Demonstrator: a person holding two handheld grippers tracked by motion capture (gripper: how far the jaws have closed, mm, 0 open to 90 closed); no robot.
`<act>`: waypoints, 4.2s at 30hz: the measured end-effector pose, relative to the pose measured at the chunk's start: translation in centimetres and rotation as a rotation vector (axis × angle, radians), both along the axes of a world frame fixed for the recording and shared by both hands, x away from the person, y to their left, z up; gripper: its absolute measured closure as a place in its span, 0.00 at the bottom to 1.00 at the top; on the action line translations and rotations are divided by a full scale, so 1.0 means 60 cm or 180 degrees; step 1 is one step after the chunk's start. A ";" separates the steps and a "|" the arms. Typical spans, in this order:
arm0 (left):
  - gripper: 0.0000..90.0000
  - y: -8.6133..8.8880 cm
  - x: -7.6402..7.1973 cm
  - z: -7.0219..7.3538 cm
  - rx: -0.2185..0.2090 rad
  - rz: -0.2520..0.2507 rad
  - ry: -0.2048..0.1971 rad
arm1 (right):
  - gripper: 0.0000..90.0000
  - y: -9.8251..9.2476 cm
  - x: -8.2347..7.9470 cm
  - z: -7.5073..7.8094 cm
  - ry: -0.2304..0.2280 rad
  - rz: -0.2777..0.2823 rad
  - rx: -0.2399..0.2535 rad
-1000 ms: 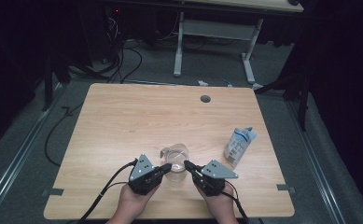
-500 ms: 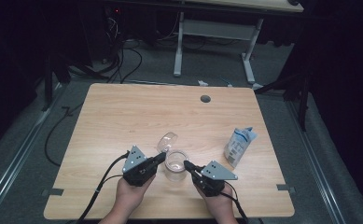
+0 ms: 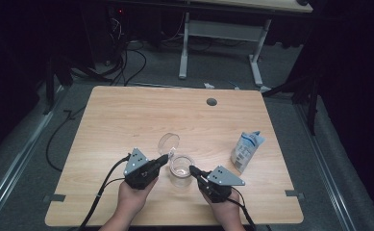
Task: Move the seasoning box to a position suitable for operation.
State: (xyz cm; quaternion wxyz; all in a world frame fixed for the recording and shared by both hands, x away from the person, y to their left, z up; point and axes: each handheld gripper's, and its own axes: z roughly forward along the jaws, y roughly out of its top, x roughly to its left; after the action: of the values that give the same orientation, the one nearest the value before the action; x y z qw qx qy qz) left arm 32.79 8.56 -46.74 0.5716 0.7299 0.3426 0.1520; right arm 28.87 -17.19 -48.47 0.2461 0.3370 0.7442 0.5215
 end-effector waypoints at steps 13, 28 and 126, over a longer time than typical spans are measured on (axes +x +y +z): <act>0.93 0.058 -0.019 -0.023 0.0407 -0.0018 -0.0028 | 0.93 -0.010 -0.003 0.010 -0.0032 0.0003 0.0034; 0.78 0.181 -0.014 -0.089 0.0553 0.0295 0.0235 | 0.92 -0.046 0.003 -0.005 0.0071 -0.0228 -0.0048; 0.55 0.179 -0.005 -0.105 0.0644 0.0412 0.0093 | 0.79 -0.237 0.044 -0.014 0.0035 -0.1454 0.0026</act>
State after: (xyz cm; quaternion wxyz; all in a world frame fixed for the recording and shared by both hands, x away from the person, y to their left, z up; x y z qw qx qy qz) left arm 32.48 19.28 -53.07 0.4790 0.7623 0.3802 0.2118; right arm 31.49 -31.44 -49.30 0.3523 0.5007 0.6478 0.4534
